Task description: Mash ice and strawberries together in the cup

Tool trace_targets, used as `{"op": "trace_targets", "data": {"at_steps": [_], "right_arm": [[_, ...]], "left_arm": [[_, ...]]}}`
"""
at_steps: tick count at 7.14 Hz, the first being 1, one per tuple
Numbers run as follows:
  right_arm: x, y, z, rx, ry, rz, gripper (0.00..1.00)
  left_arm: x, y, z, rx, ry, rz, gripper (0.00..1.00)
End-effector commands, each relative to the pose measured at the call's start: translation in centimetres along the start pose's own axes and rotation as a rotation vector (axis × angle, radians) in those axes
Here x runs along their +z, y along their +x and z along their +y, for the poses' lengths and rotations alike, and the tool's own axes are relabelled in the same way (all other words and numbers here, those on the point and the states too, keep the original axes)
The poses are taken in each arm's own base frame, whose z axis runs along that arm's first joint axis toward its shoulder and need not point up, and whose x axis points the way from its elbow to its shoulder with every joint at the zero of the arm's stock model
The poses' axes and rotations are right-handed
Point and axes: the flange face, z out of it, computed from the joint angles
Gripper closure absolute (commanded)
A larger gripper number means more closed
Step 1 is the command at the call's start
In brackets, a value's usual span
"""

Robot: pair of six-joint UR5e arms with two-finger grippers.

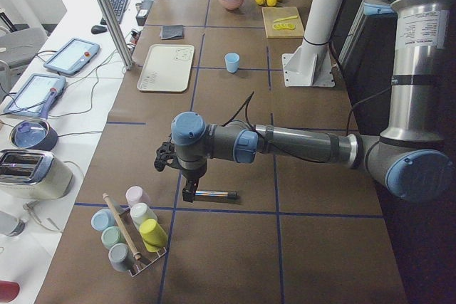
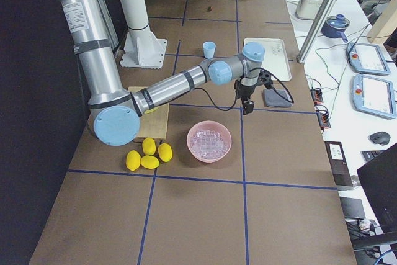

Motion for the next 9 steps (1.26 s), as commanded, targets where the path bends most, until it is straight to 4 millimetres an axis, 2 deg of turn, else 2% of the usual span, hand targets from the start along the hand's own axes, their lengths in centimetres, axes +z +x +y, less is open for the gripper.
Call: {"op": "trace_targets", "data": {"at_steps": [1,2,3,4,5,7,8,9], "right_arm": [[-1.4,8.8,9.2,-0.007,0.006,-0.002,0.01],[-2.1,10.7,12.3,0.04,0.024,-0.025,0.01],[-2.9,12.3,14.4,0.09,0.04,-0.029,0.01],[-2.9,12.8,15.3,0.115,0.038,-0.028,0.01],[-2.9,12.9,15.3,0.126,0.036,-0.024,0.01],[-2.8,13.0,15.4,0.129,0.035,-0.021,0.01],[-2.7,13.0,15.4,0.129,0.034,-0.021,0.01],[-2.7,13.0,15.4,0.129,0.035,-0.023,0.01]], "left_arm": [[-0.4,0.4,-0.2,0.017,0.018,0.0,0.0],[-0.5,0.5,-0.3,0.019,0.02,0.0,0.0],[-0.5,0.6,-0.4,0.022,0.02,0.0,0.0],[-0.6,1.0,-0.9,0.036,0.029,0.002,0.0],[-0.7,1.3,-1.9,0.039,0.031,0.003,0.0],[-0.7,1.3,-1.7,0.047,0.035,0.004,0.0],[-0.5,2.7,-2.1,0.089,0.049,0.006,0.0],[1.3,4.8,-2.4,0.1,0.017,0.02,0.0]]}}
